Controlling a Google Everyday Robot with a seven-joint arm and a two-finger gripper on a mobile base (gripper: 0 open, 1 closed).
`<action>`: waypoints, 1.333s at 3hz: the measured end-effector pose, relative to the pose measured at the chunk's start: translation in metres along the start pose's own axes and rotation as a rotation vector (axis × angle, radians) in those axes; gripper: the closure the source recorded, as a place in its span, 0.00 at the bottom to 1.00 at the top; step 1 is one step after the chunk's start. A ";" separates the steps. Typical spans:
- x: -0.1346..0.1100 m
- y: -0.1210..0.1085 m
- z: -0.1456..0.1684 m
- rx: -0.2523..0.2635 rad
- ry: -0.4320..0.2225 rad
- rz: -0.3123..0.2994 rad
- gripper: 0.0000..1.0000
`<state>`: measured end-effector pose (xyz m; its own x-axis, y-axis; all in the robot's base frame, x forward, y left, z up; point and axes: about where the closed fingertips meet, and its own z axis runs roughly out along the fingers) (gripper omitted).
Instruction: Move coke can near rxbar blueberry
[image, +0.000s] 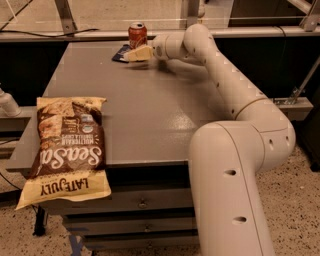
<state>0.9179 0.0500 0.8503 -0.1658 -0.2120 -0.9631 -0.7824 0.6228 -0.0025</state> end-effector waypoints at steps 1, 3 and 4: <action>-0.005 -0.009 -0.020 -0.004 0.010 -0.024 0.00; -0.048 -0.008 -0.110 -0.049 0.002 -0.147 0.00; -0.088 0.001 -0.197 -0.025 -0.028 -0.225 0.00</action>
Offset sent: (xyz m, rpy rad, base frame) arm -0.0480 -0.0932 0.0859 -0.0820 -0.1181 0.0802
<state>0.8139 -0.0791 0.9881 0.0306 -0.3224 -0.9461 -0.8125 0.5433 -0.2114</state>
